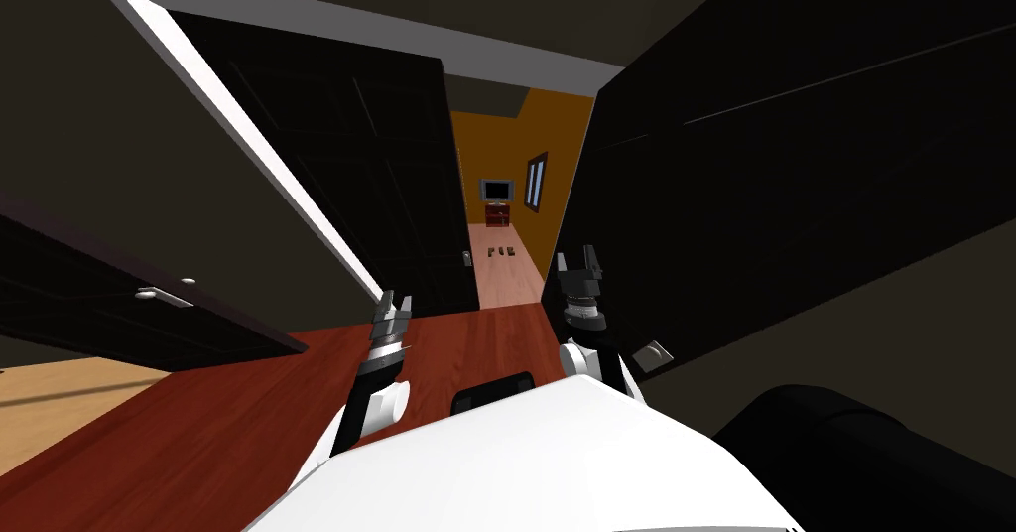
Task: Pull the door open
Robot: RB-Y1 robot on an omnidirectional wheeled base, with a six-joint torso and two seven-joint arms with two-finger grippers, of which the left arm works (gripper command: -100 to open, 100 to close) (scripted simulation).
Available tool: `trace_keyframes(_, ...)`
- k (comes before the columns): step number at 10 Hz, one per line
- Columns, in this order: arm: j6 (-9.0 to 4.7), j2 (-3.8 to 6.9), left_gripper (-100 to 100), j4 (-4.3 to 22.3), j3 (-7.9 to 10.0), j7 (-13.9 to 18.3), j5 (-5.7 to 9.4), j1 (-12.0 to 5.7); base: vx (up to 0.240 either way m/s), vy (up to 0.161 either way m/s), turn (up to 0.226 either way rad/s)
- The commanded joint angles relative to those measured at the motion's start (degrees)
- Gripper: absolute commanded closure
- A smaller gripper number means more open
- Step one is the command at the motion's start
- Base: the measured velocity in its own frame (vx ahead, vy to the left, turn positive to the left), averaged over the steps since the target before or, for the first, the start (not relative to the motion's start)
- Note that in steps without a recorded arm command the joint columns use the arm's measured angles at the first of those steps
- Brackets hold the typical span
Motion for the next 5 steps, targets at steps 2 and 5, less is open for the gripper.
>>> trace_keyframes(2,-0.49,0.39,-100,3.98,0.06,0.49,-0.09,-0.96,0.113,-0.036,-0.052)
trace_keyframes(5,-0.92,0.82,-100,8.17,0.11,1.04,-0.19,-1.93,0.106,-0.033,-0.058)
